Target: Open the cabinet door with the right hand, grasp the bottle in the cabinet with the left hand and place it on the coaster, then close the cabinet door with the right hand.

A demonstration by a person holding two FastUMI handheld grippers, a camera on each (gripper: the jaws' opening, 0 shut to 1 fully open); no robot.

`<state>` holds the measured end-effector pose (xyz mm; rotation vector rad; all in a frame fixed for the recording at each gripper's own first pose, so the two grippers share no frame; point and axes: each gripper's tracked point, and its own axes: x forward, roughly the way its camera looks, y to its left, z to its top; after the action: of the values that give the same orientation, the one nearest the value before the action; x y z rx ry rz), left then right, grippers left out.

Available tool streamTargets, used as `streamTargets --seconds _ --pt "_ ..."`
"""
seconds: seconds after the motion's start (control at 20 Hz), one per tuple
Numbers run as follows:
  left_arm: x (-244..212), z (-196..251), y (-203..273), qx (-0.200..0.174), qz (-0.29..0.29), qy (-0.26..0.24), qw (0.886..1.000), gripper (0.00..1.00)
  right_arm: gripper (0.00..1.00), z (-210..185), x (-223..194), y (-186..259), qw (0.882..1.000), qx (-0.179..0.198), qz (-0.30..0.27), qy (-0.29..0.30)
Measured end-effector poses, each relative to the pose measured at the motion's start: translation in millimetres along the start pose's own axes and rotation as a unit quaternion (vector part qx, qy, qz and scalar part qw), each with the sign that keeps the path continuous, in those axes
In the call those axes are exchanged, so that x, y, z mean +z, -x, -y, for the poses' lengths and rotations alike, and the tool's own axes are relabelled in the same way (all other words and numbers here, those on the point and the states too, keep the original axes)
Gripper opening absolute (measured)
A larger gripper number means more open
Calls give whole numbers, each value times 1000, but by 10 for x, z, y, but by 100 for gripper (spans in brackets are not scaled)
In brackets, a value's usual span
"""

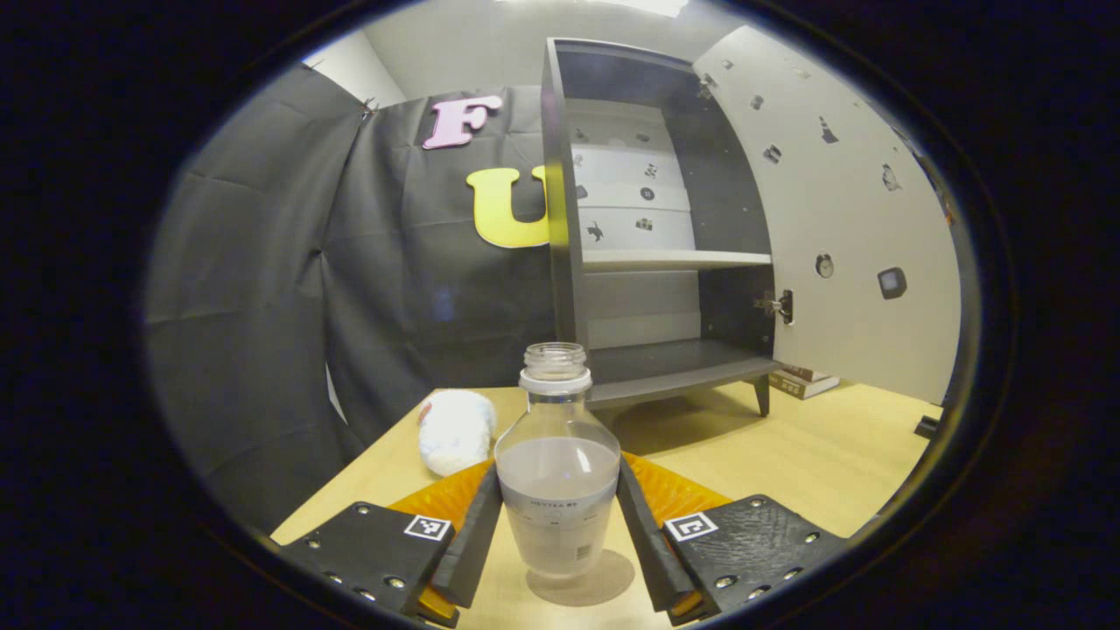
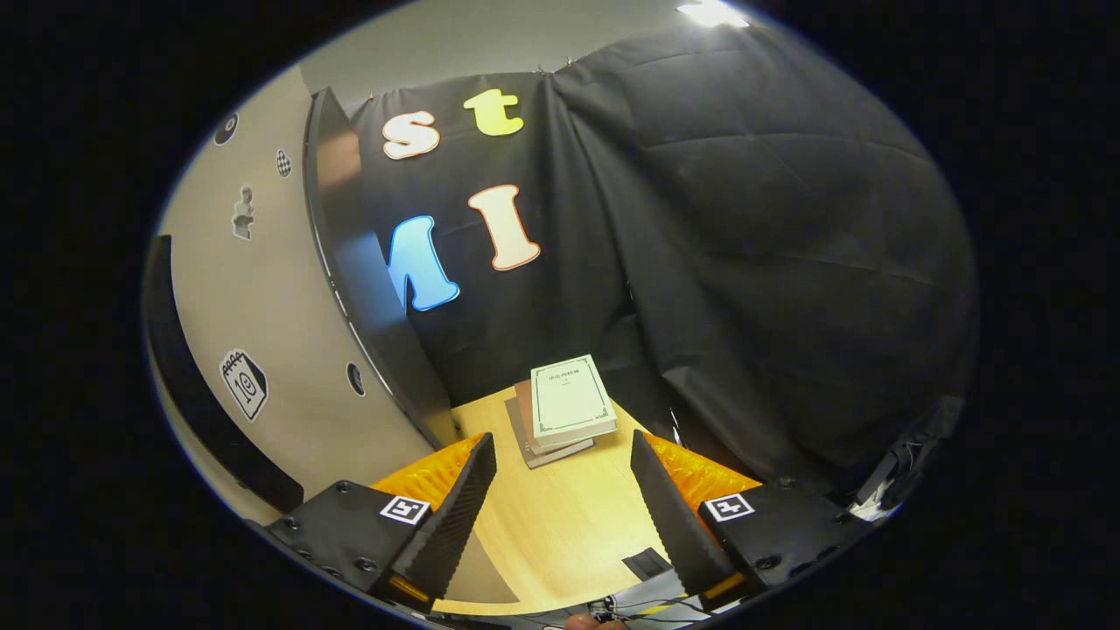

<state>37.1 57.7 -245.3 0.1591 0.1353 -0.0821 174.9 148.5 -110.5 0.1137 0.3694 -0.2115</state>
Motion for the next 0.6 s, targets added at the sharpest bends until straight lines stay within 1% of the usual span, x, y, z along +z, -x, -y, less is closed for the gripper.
streamTargets --seconds 0.05,0.25,0.3,0.45,0.6 --pt "-50 31 -35 -1 -6 2 1000 72 98 -6 -16 -17 1000 -2 -5 7" --pt "-220 70 -107 0 -17 9 1000 73 98 1 45 -13 999 -9 1 40" --pt "-293 84 -120 0 -24 12 1000 72 98 12 50 -21 999 -9 2 39" --pt "-398 132 -145 -4 -37 17 999 73 98 48 -10 -38 1000 -14 -4 18" --pt "-439 134 -110 1 -43 21 999 74 98 70 -69 -48 1000 -18 -11 1"
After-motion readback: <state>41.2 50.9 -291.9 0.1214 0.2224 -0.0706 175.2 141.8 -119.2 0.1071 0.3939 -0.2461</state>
